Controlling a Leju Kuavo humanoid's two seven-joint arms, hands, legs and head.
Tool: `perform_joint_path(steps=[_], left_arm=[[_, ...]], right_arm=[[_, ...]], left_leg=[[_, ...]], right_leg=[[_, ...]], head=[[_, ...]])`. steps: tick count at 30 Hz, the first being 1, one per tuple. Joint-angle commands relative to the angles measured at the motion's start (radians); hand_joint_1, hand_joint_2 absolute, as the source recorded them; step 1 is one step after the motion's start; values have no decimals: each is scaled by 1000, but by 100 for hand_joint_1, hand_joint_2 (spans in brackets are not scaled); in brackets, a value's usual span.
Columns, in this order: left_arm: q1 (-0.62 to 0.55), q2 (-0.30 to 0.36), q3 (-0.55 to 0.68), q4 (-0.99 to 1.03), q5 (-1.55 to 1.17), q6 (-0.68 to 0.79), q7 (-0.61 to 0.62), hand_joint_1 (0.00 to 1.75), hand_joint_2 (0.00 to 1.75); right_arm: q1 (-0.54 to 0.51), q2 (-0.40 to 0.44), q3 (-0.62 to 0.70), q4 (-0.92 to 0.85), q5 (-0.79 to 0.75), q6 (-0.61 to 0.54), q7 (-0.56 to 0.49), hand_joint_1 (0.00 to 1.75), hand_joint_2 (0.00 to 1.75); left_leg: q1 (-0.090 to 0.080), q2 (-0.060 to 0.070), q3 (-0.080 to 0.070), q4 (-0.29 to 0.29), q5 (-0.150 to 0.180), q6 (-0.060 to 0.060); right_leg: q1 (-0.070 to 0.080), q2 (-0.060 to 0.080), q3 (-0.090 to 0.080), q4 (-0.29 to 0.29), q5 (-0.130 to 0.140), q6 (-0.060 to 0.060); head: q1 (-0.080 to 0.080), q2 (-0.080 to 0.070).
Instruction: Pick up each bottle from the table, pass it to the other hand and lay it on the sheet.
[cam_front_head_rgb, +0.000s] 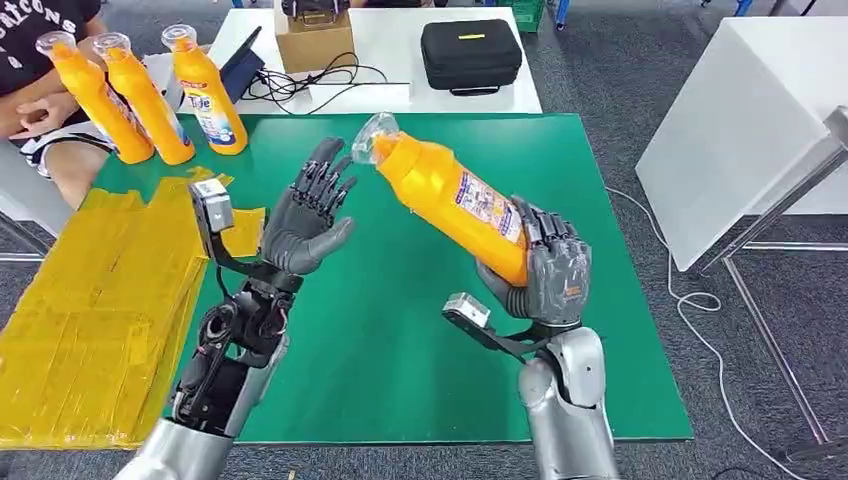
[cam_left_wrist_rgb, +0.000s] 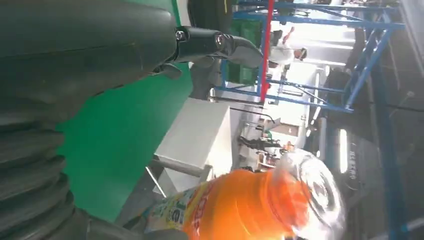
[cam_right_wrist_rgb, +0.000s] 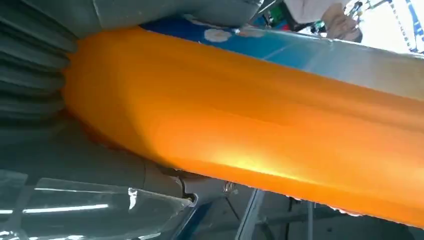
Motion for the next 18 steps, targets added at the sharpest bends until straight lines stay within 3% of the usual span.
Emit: perform_joint_path(steps=[1, 18], left_arm=[[17, 26, -55, -38, 2, -1, 1, 0, 175], [1, 4, -140, -53, 9, -17, 5, 0, 175]], right_arm=[[-48, 5, -59, 6, 23, -6, 6, 175, 175], [-66, -5, 13, 37, 129, -6, 65, 175, 175]], left_leg=[[0, 1, 6, 0, -3, -1], [0, 0, 4, 0, -2, -1]], right_leg=[[0, -1, 6, -1, -3, 0], [1, -2, 5, 0, -2, 0]], head=[[0, 0], [0, 0]])
